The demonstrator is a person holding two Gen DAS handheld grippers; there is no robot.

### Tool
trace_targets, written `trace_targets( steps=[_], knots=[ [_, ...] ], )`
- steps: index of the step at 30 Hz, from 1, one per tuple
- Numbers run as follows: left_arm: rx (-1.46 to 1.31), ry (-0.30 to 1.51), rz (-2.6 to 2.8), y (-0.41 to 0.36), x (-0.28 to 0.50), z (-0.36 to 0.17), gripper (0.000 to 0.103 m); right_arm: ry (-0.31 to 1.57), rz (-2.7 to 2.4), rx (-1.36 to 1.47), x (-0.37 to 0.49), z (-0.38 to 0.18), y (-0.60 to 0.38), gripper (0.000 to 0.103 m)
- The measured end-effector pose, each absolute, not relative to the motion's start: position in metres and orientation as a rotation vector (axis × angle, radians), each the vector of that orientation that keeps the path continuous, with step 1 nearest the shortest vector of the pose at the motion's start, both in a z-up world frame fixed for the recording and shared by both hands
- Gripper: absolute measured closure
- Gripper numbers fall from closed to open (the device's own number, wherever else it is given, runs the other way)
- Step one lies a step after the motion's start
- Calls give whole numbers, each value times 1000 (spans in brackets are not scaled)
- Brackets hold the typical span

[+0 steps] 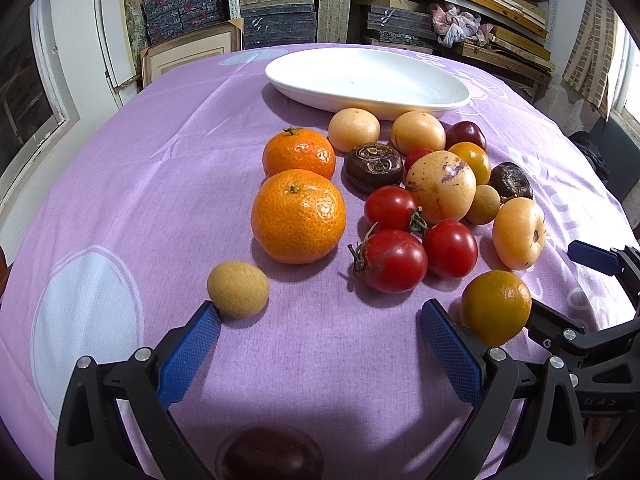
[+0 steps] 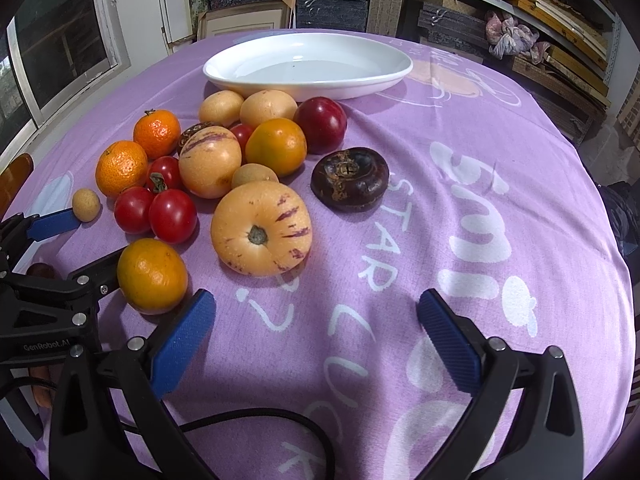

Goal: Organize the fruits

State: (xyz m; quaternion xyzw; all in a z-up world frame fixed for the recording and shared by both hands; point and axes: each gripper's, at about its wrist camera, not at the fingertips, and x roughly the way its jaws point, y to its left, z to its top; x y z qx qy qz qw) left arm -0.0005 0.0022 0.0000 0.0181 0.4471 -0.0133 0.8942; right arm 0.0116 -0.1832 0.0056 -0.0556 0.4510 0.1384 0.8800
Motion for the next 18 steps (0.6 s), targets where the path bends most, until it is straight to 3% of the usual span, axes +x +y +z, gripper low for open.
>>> trace_targets(
  steps=[18],
  knots=[
    [48, 943, -96, 7, 6, 2, 3, 856, 350, -61, 8, 16, -200, 4]
  ],
)
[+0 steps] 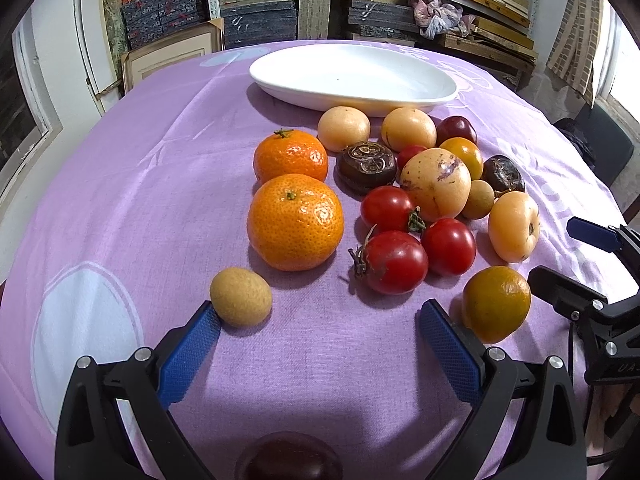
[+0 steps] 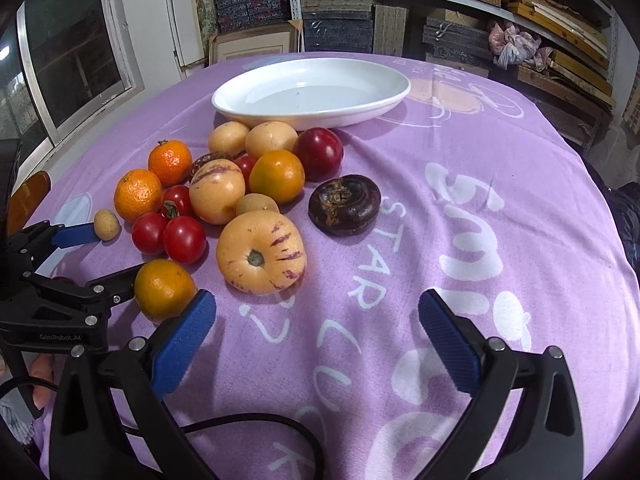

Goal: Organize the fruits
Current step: 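Grasp the small brown fruit with the left tool while the right tool grasps the striped pepino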

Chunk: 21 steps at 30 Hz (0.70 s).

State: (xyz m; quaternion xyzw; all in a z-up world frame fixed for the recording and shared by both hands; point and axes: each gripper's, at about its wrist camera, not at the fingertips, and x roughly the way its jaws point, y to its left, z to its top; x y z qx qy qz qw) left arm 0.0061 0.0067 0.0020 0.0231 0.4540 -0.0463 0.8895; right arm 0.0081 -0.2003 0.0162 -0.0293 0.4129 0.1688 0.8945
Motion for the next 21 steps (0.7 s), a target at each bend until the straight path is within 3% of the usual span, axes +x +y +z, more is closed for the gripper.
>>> trace_targets(
  steps=[21],
  knots=[
    [-47, 895, -129, 59, 9, 14, 7, 815, 435, -57, 0, 25, -196, 4]
  ],
)
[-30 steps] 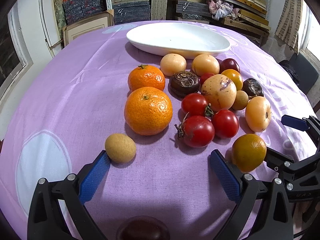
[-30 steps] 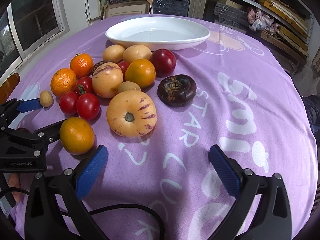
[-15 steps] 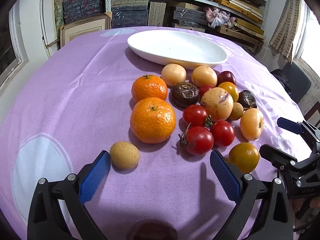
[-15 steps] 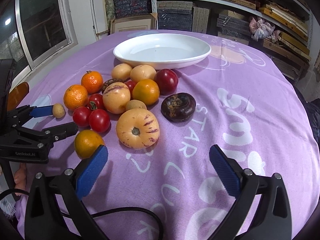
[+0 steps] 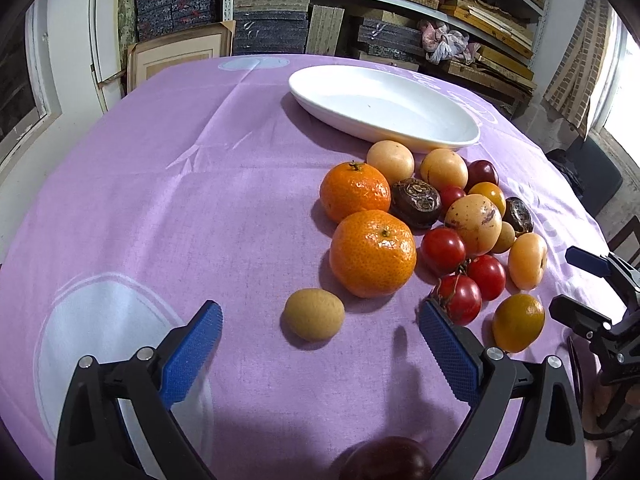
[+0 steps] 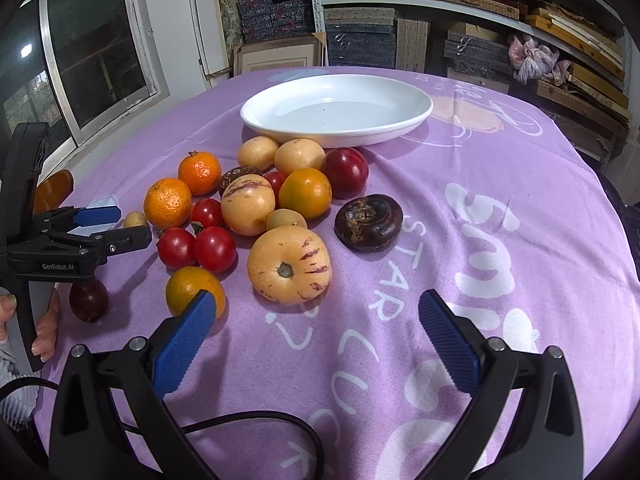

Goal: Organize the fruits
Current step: 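Grasp the small brown fruit with the left tool while the right tool grasps the striped pepino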

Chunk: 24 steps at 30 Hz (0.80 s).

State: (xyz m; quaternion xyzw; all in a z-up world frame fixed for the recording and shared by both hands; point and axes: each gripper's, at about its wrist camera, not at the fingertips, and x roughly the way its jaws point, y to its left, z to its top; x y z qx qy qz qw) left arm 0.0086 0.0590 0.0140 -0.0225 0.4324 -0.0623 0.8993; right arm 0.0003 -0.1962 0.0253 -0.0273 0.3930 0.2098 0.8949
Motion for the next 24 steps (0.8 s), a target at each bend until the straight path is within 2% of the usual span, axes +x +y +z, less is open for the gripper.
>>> trace_targets(
  steps=[2, 4, 9, 12, 14, 24],
  knots=[
    [-39, 898, -134, 57, 8, 13, 23, 815, 436, -56, 1, 25, -196, 4],
    [-36, 906, -142, 56, 9, 11, 35, 816, 437, -53, 0, 25, -196, 4],
    [-31, 904, -143, 52, 11, 10, 37, 817, 439, -57, 1, 25, -196, 4],
    [-25, 906, -151, 50, 9, 11, 46, 817, 438, -63, 1, 25, -195, 4],
    [-18, 904, -151, 48, 7, 12, 56, 817, 438, -62, 1, 25, -195, 4],
    [-16, 869, -130, 52, -7, 21, 67, 816, 441, -69, 1, 25, -193, 4]
  ],
)
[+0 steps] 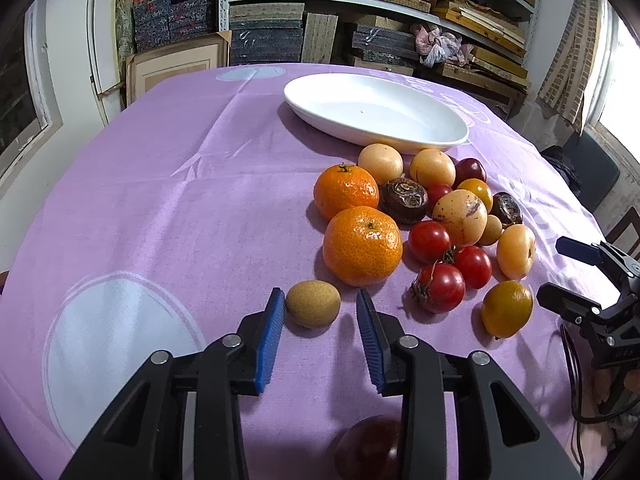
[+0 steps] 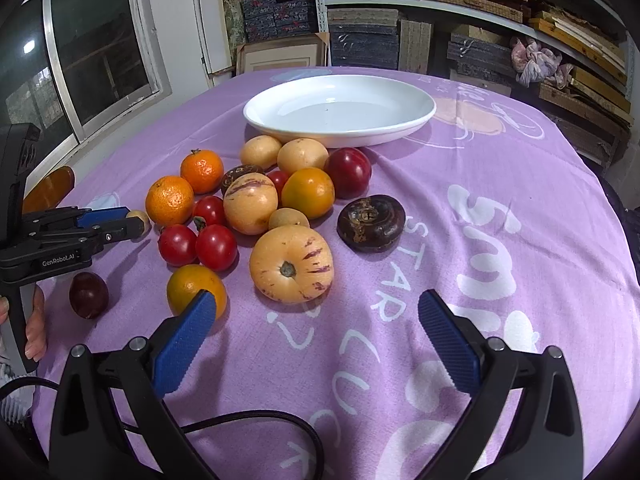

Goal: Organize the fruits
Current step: 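Grasp the small brown fruit with the left tool while the right tool grasps the striped pepino, then carry both fruits onto the white plate and open both tools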

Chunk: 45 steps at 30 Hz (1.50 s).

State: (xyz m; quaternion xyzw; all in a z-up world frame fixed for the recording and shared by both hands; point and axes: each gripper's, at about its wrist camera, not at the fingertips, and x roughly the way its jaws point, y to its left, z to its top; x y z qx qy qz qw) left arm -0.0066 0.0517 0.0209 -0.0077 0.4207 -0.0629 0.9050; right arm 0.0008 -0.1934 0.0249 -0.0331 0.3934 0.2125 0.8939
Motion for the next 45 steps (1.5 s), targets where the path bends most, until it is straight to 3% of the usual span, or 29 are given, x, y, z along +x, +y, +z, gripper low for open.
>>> trace_targets(
  steps=[10, 11, 13, 19, 28, 41, 42, 43, 45],
  knots=[
    [-19, 880, -137, 53, 3, 14, 70, 815, 452, -70, -1, 25, -193, 8],
    [-18, 881, -138, 53, 4, 14, 72, 817, 455, -69, -1, 25, -193, 10],
    [-9, 878, -136, 53, 3, 12, 74, 830, 469, -70, 0, 24, -193, 28],
    [13, 864, -143, 48, -1, 11, 74, 831, 473, -29, 5, 28, -205, 42],
    [17, 862, -158, 45, -2, 11, 74, 840, 444, 11, 14, 33, -224, 42],
    [5, 863, -162, 47, -2, 10, 74, 901, 516, -104, 29, 24, -174, 42],
    [2, 863, -163, 47, -2, 10, 74, 908, 521, -105, 30, 21, -174, 46],
    [0, 863, -165, 47, -2, 10, 74, 909, 524, -108, 30, 18, -173, 57],
    [-6, 863, -167, 48, -1, 10, 74, 897, 530, -115, 29, 16, -173, 57]
  ],
)
